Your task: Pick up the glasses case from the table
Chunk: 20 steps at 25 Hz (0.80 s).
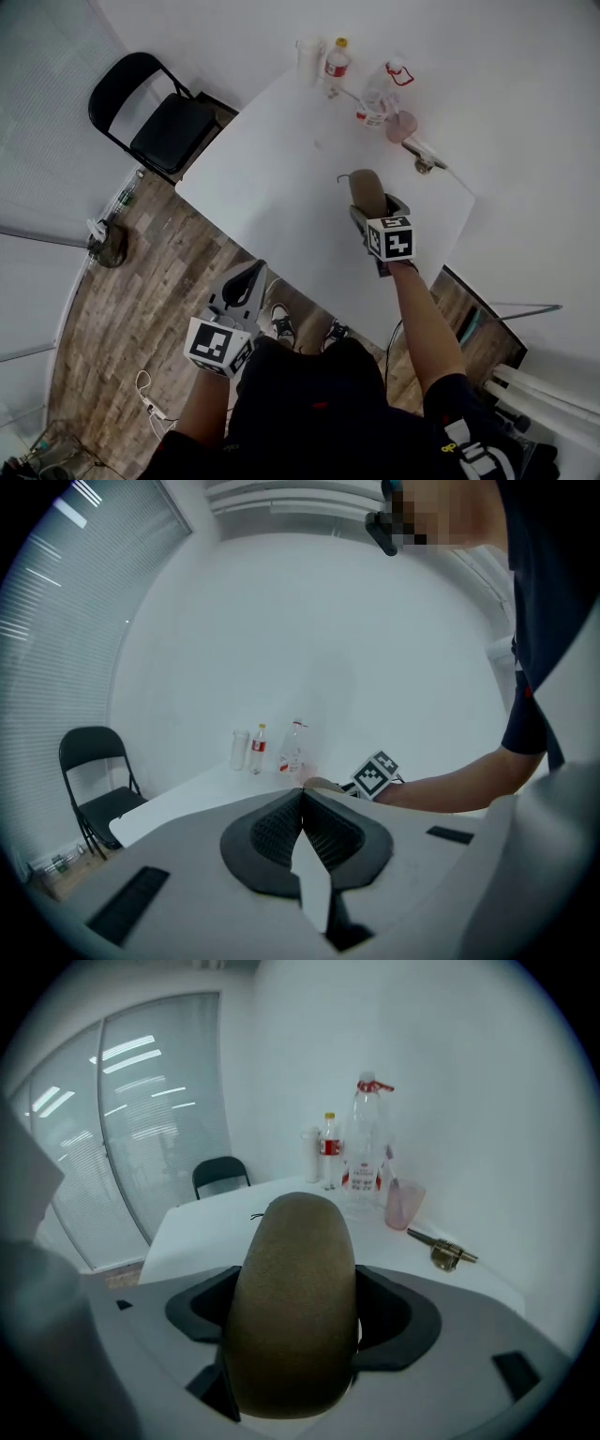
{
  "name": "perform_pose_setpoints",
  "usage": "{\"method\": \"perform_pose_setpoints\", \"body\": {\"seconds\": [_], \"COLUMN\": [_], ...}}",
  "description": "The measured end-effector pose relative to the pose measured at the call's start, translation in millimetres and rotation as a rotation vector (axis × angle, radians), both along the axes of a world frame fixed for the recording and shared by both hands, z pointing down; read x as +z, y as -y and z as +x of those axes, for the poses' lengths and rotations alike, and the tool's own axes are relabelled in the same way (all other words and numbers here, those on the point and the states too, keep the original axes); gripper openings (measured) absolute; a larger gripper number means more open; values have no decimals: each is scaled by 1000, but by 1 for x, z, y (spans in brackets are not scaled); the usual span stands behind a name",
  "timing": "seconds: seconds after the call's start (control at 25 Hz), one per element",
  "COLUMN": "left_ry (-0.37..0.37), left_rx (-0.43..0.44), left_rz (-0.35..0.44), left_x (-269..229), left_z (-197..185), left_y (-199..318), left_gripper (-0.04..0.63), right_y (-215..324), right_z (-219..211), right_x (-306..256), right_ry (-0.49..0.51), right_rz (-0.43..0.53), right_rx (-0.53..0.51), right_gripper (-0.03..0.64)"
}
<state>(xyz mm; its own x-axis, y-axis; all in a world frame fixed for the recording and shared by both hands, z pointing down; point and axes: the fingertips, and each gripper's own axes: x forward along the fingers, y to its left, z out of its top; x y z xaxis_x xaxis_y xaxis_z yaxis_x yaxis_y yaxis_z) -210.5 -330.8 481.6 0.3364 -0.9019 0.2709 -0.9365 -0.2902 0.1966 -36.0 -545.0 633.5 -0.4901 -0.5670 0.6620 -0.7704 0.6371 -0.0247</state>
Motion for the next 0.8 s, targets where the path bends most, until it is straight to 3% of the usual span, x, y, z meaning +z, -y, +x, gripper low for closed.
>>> {"method": "perform_pose_setpoints", "body": {"seconds": [0.32, 0.56, 0.8], "left_ry": [12, 52, 64], "left_rx": [46, 103, 184], "left_rz": [97, 187, 275], "left_x": [-50, -94, -140], "left_z": [43, 69, 101], "left_y": [8, 11, 16], "left_gripper": [20, 20, 20], "right_y": [-76, -112, -134], "right_z": [38, 79, 125], "right_x": [-126, -214, -275], "right_ry": [239, 320, 335], "right_rz": [144, 311, 453], "right_rx": [3, 39, 126], "right_gripper": [382, 382, 382]}}
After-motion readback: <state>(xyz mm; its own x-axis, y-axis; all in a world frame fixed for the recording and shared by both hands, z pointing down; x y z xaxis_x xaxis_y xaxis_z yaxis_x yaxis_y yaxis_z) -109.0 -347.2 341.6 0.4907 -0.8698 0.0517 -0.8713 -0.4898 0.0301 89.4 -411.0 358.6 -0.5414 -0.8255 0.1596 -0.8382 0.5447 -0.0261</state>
